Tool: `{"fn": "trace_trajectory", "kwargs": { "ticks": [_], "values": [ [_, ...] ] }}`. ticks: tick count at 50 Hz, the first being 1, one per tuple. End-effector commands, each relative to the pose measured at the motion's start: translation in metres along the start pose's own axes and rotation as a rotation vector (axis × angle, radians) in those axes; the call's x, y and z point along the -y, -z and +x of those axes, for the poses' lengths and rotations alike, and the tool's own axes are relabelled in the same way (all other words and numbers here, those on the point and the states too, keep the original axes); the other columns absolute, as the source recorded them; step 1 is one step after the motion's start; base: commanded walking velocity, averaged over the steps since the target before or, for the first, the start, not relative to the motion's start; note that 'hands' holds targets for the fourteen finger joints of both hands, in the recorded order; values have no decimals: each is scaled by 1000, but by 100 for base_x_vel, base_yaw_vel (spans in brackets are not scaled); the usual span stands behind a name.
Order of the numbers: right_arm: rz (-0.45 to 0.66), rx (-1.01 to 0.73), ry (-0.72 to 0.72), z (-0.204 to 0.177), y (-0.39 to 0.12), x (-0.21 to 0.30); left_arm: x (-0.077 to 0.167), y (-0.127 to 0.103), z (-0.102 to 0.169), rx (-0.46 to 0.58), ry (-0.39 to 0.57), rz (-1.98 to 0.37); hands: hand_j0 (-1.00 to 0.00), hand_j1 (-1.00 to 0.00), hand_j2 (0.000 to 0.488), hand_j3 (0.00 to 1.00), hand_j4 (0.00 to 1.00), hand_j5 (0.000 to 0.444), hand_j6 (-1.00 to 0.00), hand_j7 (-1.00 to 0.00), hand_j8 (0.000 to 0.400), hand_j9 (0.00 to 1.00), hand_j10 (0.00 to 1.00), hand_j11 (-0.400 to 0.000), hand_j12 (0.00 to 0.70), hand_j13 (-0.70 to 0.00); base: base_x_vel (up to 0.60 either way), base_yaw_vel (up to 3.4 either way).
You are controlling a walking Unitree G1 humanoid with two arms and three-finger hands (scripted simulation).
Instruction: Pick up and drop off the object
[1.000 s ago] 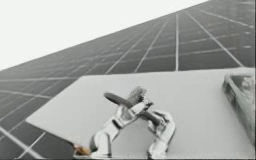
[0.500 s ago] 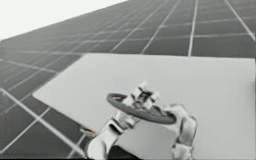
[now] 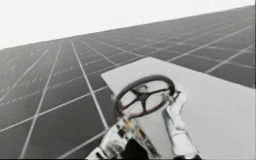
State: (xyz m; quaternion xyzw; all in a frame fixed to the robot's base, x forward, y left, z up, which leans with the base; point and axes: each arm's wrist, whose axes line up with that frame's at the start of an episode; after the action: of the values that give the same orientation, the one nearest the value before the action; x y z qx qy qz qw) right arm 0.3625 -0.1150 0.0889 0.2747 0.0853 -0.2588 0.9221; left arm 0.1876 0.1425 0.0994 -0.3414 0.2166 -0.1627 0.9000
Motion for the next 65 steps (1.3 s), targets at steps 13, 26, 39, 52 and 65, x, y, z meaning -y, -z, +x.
{"fn": "trace_trajectory", "kwargs": {
  "ticks": [13,26,39,52,65],
  "values": [
    [-4,-29,-12,7,-9,-7,-6,8,0,-9,-10,-21,0,0,0,1000,1000,0,0,0,0,1000,1000,-400,0,-700,12,388],
    [-4,-29,-12,7,-9,-7,-6,8,0,-9,-10,-21,0,0,0,1000,1000,0,0,0,0,1000,1000,-400,0,-700,17,255],
    [-4,-29,-12,7,-9,-7,-6,8,0,-9,-10,-21,0,0,0,1000,1000,0,0,0,0,1000,1000,-400,0,-700,26,146],
    [-4,-29,-12,7,-9,-7,-6,8,0,-9,-10,-21,0,0,0,1000,1000,0,0,0,0,1000,1000,-400,0,-700,36,75],
    [-4,-29,-12,7,-9,-7,-6,8,0,-9,-10,-21,0,0,0,1000,1000,0,0,0,0,1000,1000,-400,0,-700,46,37]
  ]
}}
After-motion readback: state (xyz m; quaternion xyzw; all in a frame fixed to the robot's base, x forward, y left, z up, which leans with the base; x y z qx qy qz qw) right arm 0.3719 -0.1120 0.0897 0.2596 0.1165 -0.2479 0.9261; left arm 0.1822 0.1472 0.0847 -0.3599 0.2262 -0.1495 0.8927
